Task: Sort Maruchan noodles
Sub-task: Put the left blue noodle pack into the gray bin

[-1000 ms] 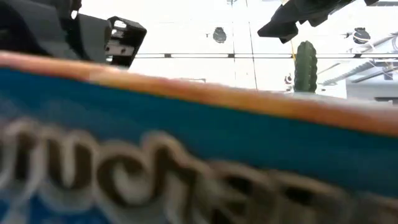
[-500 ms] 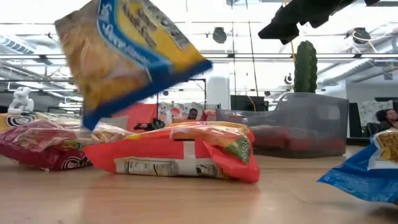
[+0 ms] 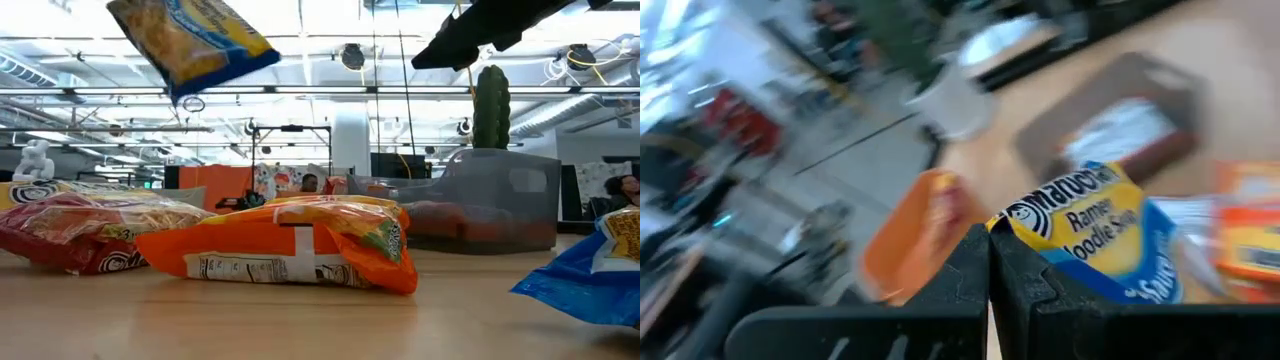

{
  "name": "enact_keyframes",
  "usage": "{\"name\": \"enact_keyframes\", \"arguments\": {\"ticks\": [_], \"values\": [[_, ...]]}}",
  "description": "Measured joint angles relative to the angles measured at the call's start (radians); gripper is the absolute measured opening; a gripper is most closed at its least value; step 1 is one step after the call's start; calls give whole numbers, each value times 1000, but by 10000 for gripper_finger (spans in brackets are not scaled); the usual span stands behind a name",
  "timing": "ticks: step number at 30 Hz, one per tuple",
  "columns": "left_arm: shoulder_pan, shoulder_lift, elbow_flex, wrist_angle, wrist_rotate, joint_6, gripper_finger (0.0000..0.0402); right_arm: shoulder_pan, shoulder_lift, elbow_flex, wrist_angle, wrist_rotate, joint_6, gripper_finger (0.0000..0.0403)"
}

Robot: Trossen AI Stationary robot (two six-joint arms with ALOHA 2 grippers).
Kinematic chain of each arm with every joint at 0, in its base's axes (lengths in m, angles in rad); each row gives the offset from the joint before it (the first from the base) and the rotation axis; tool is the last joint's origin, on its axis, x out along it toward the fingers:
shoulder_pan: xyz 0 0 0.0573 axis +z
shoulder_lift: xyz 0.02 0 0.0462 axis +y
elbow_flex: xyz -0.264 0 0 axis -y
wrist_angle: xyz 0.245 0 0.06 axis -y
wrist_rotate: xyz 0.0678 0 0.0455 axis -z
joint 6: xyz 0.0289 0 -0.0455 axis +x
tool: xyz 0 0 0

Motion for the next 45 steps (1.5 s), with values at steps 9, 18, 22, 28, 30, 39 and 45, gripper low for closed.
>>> {"name": "enact_keyframes", "arguments": {"ticks": [9, 18, 22, 28, 30, 39, 45], "values": [[38, -74, 0, -323, -110, -327, 0, 0, 0, 0, 1, -1, 53, 210], [168, -95, 0, -608, -133, -637, 0, 0, 0, 0, 1, -1, 67, 210], [243, -94, 0, -683, -137, -736, 0, 0, 0, 0, 2, -1, 57, 210], [350, -94, 0, -732, -137, -780, 0, 0, 0, 0, 2, -1, 52, 210], [389, -94, -1, -738, -137, -786, 0, 0, 0, 0, 2, -1, 52, 210], [549, -94, -73, -736, -137, -806, 0, 0, 0, 0, 1, -1, 50, 210], [646, -94, -142, -730, -136, -895, 0, 0, 0, 0, 1, -1, 47, 210]]}}
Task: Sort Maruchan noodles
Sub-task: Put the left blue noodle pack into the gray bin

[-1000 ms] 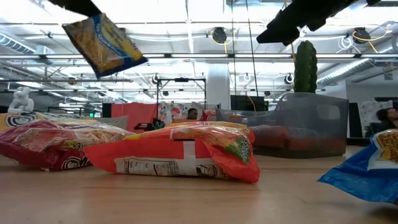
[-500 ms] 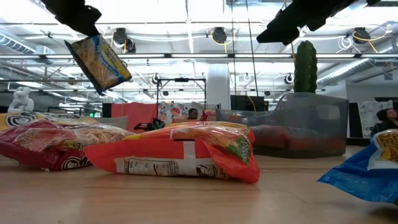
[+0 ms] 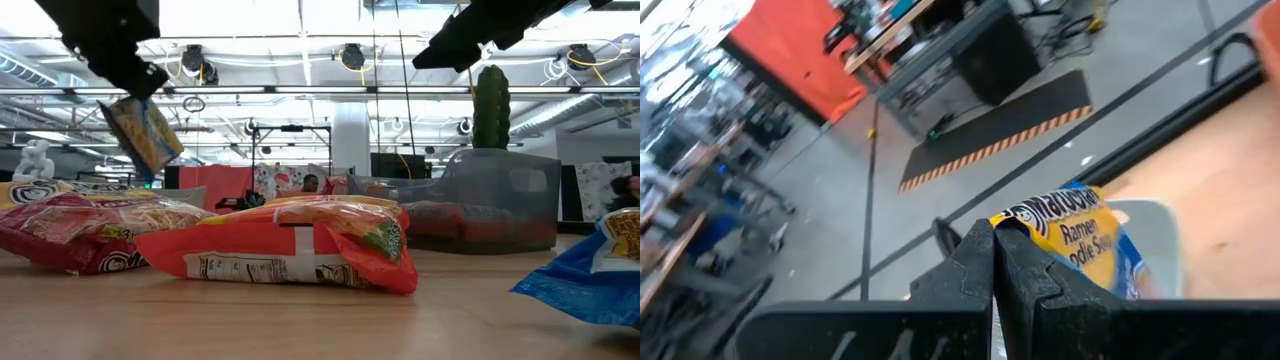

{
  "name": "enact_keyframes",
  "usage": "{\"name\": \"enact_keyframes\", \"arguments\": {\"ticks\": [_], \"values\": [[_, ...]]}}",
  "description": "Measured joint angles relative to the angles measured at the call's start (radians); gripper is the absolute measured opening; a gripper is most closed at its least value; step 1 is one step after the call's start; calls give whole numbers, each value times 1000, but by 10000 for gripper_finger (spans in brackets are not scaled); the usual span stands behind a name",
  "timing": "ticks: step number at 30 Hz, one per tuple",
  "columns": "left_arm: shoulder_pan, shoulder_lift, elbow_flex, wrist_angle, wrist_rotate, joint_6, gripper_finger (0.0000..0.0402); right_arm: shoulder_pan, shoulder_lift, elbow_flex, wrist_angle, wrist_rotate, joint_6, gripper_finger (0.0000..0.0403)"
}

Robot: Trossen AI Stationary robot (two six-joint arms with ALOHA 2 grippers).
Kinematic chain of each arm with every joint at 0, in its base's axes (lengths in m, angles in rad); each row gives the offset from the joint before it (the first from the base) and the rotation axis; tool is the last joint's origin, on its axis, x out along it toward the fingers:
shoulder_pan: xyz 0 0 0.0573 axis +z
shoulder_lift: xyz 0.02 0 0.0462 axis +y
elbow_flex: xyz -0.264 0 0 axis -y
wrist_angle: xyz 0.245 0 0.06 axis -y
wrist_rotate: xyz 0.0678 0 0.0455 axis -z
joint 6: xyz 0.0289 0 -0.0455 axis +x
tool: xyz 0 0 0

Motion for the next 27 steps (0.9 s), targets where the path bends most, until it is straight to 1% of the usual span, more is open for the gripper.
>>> {"name": "enact_keyframes", "arguments": {"ticks": [5, 8, 10, 14, 17, 20, 23, 27], "values": [[48, 0, -51, 4, 9, -103, 0, 0, 0, 0, 0, 0, 0, 210], [68, 0, -76, 44, 3, -105, 0, 0, 0, 0, 0, 0, 0, 210], [84, 0, -90, 101, -5, -79, 0, 0, 0, 0, 0, 1, -1, 210], [128, 0, -120, 239, -5, 32, 0, 0, 0, 0, 0, 27, -15, 210], [176, 1, -140, 333, 23, 97, 0, 0, 0, 0, 0, 27, -15, 210], [225, 1, -160, 415, 72, 180, 1, 0, 0, 0, 0, 27, -15, 210], [267, 1, -186, 461, 117, 227, 1, 0, 0, 0, 0, 27, -15, 210], [297, 1, -210, 475, 159, 233, 1, 0, 0, 0, 0, 26, -15, 210]]}}
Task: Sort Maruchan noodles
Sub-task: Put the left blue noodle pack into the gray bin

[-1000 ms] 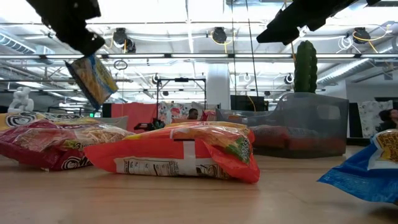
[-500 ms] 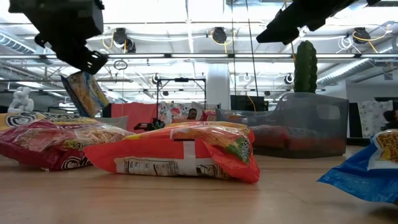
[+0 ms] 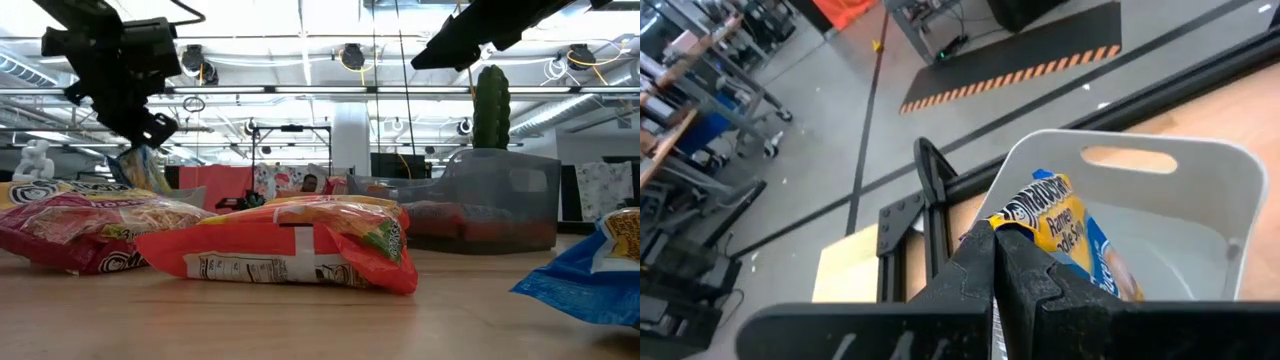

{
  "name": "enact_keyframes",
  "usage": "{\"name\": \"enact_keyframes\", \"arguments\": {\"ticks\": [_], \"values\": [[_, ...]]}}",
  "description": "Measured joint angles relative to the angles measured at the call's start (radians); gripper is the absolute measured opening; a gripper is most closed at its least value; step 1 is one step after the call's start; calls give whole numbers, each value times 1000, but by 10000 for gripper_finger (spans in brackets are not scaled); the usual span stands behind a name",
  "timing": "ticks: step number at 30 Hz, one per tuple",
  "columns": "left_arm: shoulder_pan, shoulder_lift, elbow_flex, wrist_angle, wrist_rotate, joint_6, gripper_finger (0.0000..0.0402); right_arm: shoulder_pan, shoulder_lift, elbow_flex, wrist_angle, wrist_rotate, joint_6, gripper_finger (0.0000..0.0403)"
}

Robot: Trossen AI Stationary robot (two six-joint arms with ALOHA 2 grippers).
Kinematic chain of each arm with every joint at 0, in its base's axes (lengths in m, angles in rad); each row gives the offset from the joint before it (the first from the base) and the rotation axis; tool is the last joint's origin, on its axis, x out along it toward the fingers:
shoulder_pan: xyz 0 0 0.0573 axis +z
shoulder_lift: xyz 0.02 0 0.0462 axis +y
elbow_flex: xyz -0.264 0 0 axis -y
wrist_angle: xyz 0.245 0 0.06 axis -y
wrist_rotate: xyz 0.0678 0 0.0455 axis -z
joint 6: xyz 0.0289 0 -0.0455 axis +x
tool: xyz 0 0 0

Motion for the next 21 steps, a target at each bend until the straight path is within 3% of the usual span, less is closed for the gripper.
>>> {"name": "enact_keyframes", "arguments": {"ticks": [8, 16, 21], "values": [[3, 0, -6, 0, 52, -6, 7, 0, 0, 0, 0, 0, 0, 210], [3, 0, -6, -3, 139, -18, 70, 0, 0, 0, 0, -3, 18, 210], [2, 0, -5, -7, 205, 27, 82, 0, 0, 0, 0, -4, 19, 210]]}}
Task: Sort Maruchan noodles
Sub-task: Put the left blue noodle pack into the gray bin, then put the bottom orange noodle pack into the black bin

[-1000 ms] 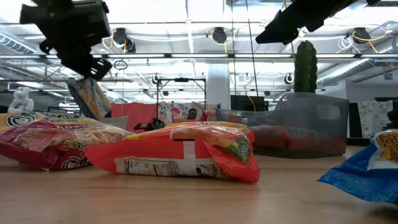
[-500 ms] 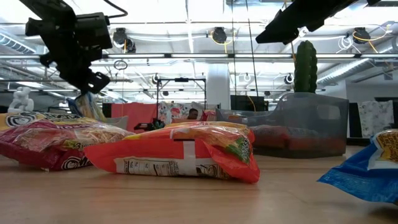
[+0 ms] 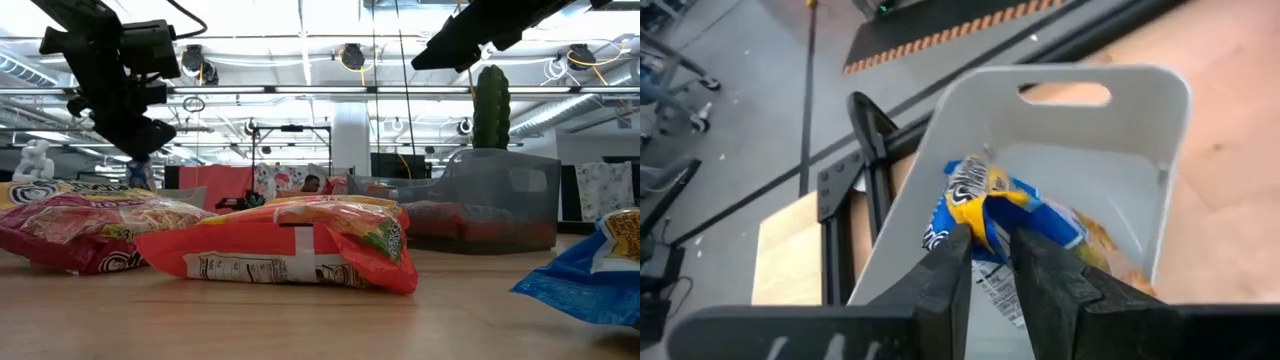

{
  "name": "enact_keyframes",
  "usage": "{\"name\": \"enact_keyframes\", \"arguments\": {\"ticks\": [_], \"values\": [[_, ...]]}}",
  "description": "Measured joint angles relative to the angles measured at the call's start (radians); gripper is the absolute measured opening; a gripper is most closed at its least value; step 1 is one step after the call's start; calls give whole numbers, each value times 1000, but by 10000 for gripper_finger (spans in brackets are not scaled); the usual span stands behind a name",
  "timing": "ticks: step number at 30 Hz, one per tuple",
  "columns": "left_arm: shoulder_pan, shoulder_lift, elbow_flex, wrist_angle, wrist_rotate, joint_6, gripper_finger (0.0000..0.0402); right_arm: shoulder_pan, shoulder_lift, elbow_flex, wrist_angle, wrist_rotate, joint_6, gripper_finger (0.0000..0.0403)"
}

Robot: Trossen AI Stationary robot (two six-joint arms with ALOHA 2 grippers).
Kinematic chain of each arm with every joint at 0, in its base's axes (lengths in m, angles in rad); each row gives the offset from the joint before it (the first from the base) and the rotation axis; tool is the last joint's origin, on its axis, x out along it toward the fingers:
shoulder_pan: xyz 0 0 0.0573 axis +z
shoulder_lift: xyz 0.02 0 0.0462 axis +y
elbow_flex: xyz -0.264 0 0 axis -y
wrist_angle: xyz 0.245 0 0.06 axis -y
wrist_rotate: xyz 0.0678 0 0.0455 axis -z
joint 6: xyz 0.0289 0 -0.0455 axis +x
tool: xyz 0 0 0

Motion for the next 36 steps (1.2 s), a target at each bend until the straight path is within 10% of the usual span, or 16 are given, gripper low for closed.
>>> {"name": "enact_keyframes", "arguments": {"ticks": [22, 36], "values": [[-49, 0, 120, -143, 112, 3, 83, 0, 0, -35, 0, -1, 27, 210], [-239, -1, 169, 272, 395, 262, 83, 2, 7, -35, 116, -1, 212, 210]]}}
